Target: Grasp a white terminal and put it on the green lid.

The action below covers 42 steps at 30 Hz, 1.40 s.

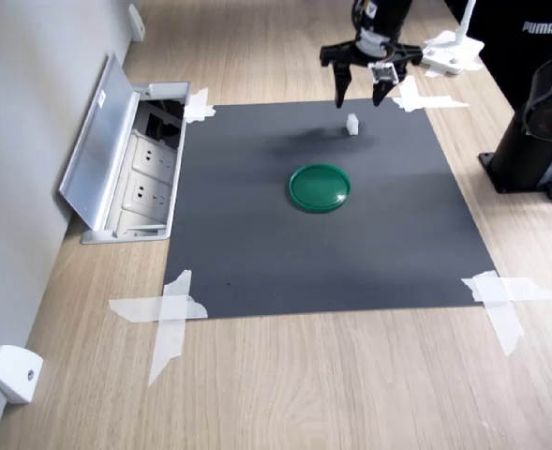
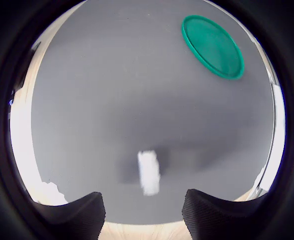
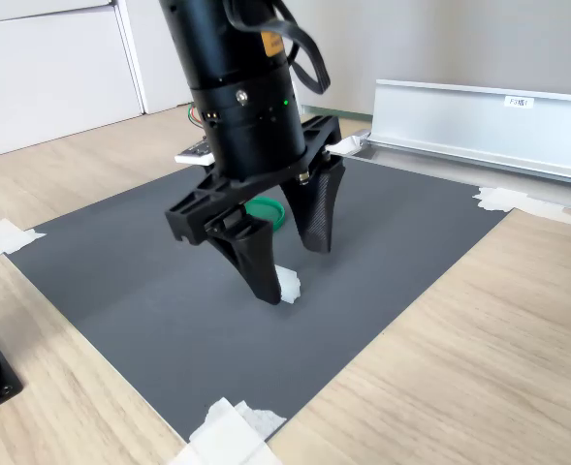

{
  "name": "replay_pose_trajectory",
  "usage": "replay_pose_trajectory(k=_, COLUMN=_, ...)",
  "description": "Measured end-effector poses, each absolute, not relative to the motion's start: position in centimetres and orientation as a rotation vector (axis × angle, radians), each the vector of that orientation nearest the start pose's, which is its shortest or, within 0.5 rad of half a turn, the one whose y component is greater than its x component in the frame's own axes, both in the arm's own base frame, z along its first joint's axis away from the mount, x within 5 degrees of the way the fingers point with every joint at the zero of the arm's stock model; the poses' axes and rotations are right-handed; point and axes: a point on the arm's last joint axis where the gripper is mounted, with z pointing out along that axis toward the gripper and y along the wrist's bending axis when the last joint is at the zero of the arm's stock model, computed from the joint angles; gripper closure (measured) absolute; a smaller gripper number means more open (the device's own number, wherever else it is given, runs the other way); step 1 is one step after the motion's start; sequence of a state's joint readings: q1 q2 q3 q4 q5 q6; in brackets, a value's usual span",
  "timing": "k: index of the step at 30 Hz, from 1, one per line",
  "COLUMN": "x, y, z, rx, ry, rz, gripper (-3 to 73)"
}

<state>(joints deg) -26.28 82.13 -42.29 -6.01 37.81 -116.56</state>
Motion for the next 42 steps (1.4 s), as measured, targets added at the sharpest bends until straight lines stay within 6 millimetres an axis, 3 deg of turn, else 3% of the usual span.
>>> replay_pose_trajectory(k=4, x=22.4, y=-10.6, z=19.2, rx=-2.269, ry=2.059, rz=-0.457, gripper=3.2)
replay_pose_trajectory(k=13, x=22.6, y=-10.7, z=17.9, rx=-2.299, ry=2.057, rz=-0.425, gripper=3.2)
replay_pose_trajectory(k=21, x=22.5, y=-10.7, z=17.4, rx=-2.296, ry=2.049, rz=-0.440, gripper=9.2)
replay_pose_trajectory(k=26, x=22.5, y=-10.7, z=17.4, rx=-2.308, ry=2.042, rz=-0.448, gripper=21.6)
replay_pose_trajectory(k=34, x=22.4, y=-10.7, z=17.4, rx=-2.325, ry=2.041, rz=-0.439, gripper=60.6)
replay_pose_trajectory(k=42, x=22.4, y=-10.7, z=17.8, rx=-2.221, ry=2.127, rz=-0.455, gripper=61.2)
